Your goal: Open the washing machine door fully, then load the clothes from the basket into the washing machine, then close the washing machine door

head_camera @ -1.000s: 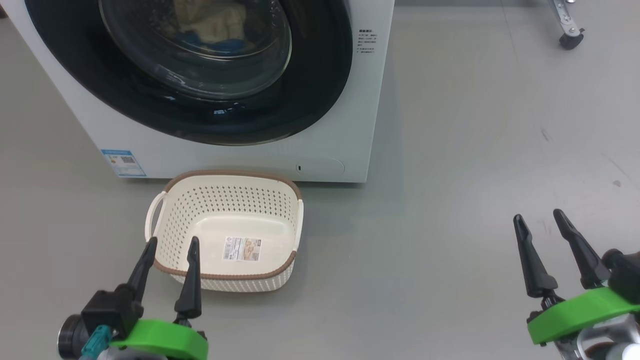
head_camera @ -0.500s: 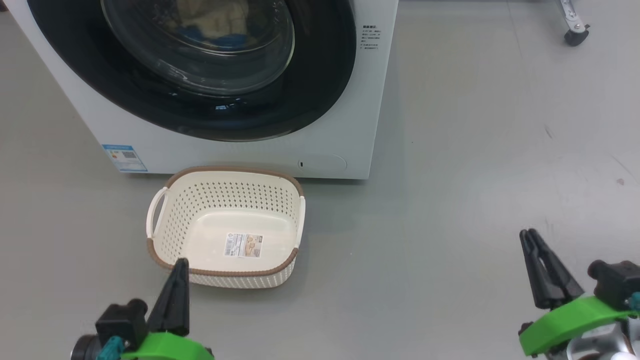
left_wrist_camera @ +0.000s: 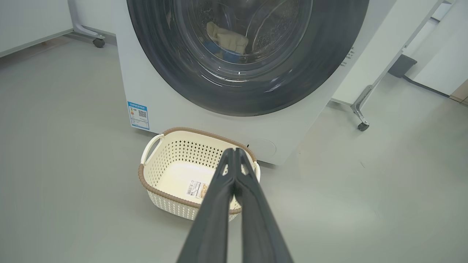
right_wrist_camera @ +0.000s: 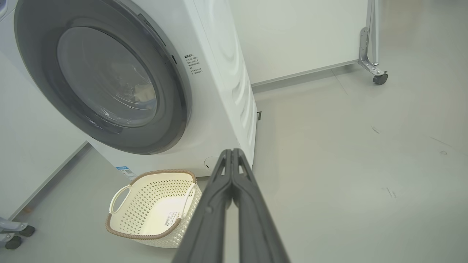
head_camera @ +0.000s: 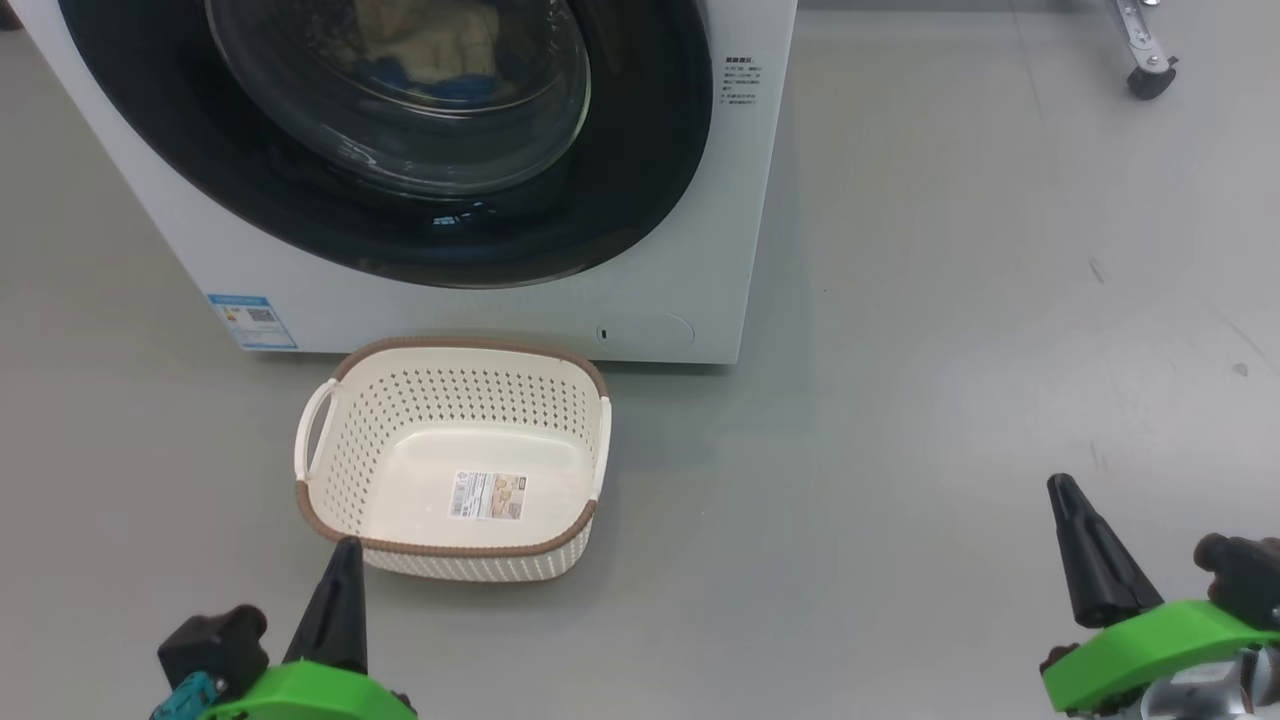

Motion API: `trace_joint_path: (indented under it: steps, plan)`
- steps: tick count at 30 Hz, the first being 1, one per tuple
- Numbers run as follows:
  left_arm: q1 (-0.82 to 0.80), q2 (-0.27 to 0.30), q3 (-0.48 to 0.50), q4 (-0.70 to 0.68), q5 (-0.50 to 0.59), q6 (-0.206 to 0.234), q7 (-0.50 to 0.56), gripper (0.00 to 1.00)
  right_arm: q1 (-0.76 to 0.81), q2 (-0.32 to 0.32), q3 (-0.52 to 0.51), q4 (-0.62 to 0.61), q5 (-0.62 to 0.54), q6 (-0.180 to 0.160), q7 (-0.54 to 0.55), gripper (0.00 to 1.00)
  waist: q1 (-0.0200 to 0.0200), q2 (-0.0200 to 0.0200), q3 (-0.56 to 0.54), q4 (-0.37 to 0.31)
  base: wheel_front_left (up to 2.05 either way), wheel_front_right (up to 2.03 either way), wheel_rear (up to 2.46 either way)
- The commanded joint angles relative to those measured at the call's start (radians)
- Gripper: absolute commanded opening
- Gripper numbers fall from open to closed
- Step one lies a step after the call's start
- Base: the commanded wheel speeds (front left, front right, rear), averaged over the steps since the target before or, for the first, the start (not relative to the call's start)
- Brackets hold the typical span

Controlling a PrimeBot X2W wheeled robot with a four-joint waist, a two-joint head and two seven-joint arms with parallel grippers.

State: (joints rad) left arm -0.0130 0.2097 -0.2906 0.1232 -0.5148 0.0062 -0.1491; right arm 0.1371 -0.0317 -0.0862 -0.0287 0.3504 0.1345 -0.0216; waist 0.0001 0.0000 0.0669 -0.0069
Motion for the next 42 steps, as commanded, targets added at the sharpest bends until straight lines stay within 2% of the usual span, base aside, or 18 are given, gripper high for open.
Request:
trace_joint_path:
  steps: [1,28,29,42]
  plan:
    - [-0.039,0.005,0.028,-0.023,-0.032,-0.007,0.004,0.0,-0.044,-0.018,0.003,-0.023,0.04,0.0,0.003,0.0,0.0,0.0,-0.001,0.0,0.0,0.0,0.0]
    - [-0.053,-0.026,0.109,0.014,-0.306,-0.04,0.057,0.0,-0.093,-0.031,0.014,0.05,0.358,-0.001,0.02,0.0,0.0,0.0,-0.017,0.002,0.0,0.0,0.0]
    - [-0.057,-0.038,0.137,0.025,-0.396,-0.05,0.077,0.0,-0.109,-0.034,0.015,0.074,0.462,-0.002,0.028,0.0,0.0,0.0,-0.022,0.002,0.0,0.0,0.0]
    - [-0.063,-0.055,0.179,0.042,-0.526,-0.066,0.105,0.0,-0.133,-0.038,0.016,0.109,0.611,-0.002,0.04,0.0,0.0,0.0,-0.029,0.003,0.0,0.0,0.0]
